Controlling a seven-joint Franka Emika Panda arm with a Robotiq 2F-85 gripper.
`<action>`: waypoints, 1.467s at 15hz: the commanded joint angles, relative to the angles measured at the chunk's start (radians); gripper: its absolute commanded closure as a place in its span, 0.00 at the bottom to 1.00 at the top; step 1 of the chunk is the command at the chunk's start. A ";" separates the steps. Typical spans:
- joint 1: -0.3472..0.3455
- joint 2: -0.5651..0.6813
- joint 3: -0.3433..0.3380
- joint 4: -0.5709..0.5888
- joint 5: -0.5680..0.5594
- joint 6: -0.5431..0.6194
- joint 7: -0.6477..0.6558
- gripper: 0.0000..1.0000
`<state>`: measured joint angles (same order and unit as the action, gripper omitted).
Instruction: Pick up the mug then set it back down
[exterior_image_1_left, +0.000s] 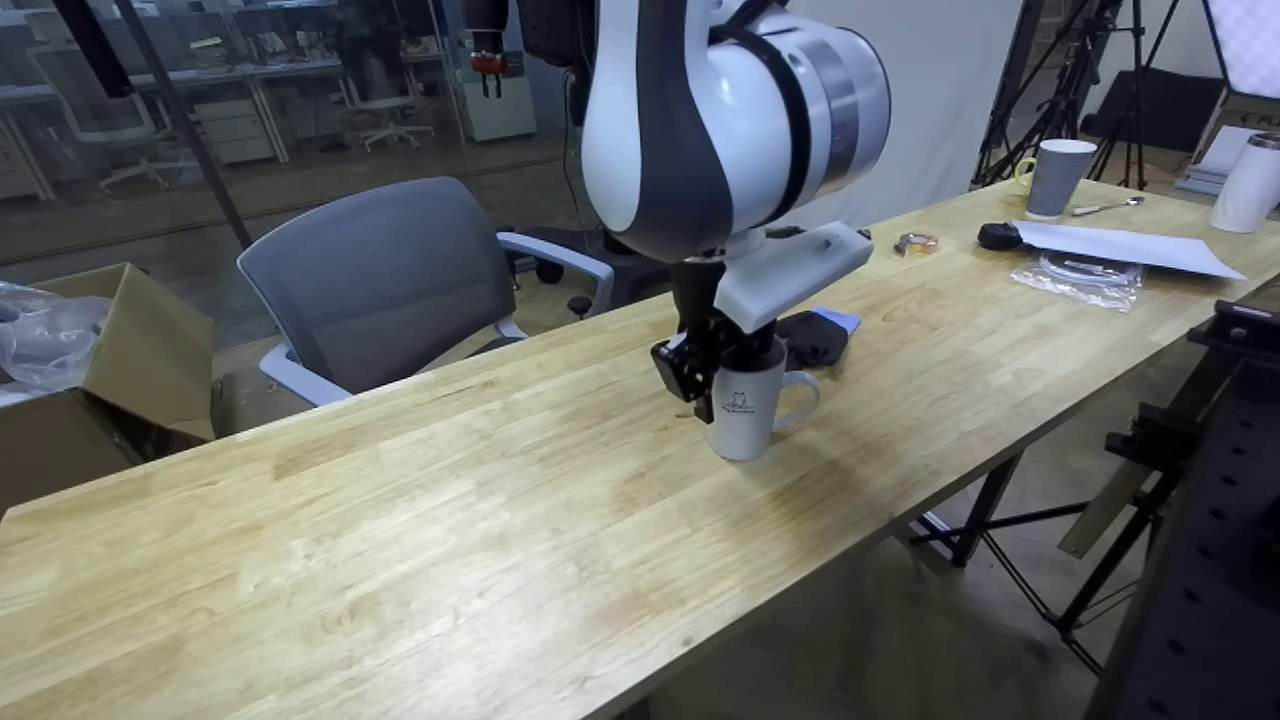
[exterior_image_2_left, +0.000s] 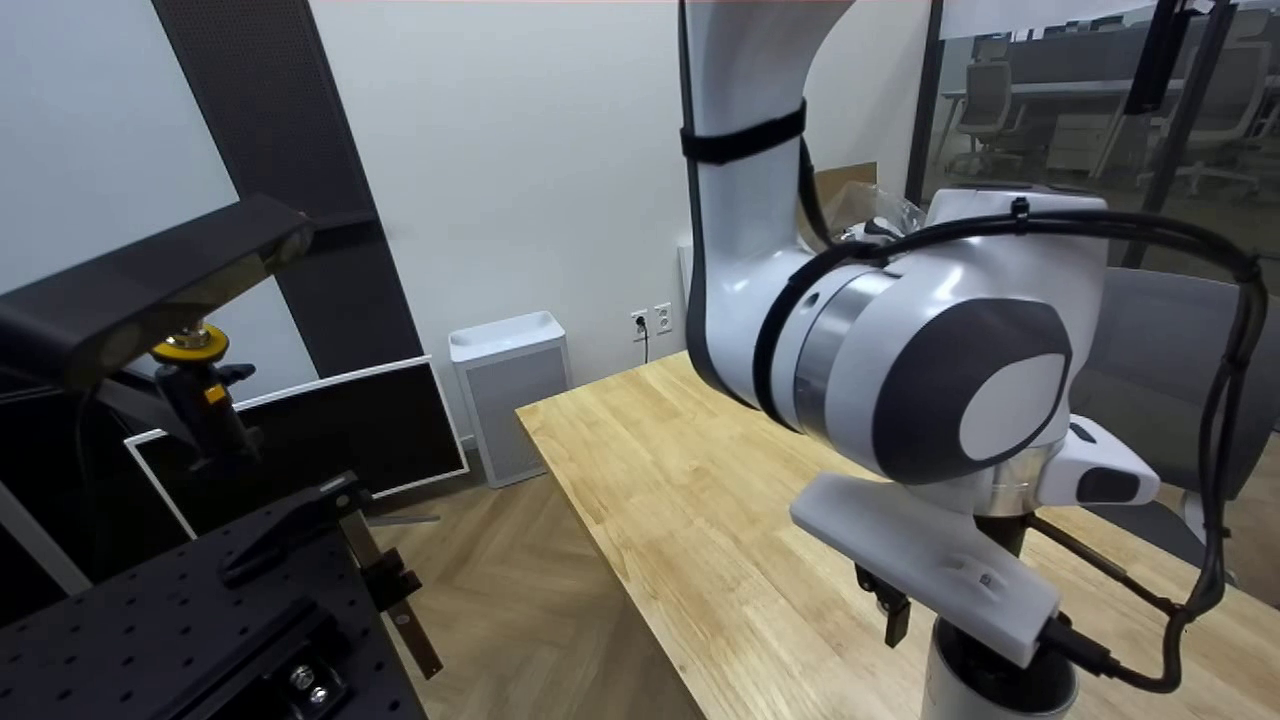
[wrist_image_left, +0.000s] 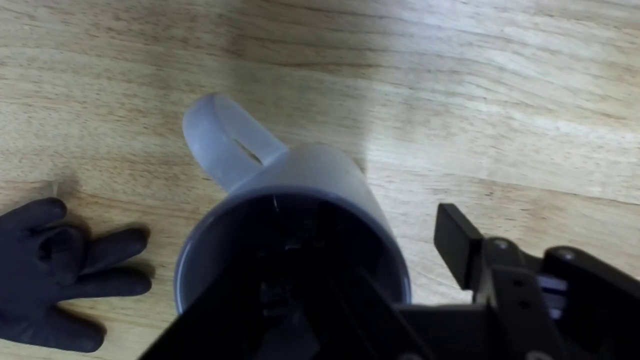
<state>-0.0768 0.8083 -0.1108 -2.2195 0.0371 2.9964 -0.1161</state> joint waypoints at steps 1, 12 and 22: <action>0.005 0.008 -0.004 0.020 -0.021 0.000 0.038 0.75; -0.014 0.008 0.002 0.042 -0.017 -0.015 0.036 0.98; 0.015 -0.071 -0.014 0.063 -0.015 -0.086 0.073 0.98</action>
<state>-0.0786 0.7928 -0.1133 -2.1520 0.0373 2.9437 -0.0906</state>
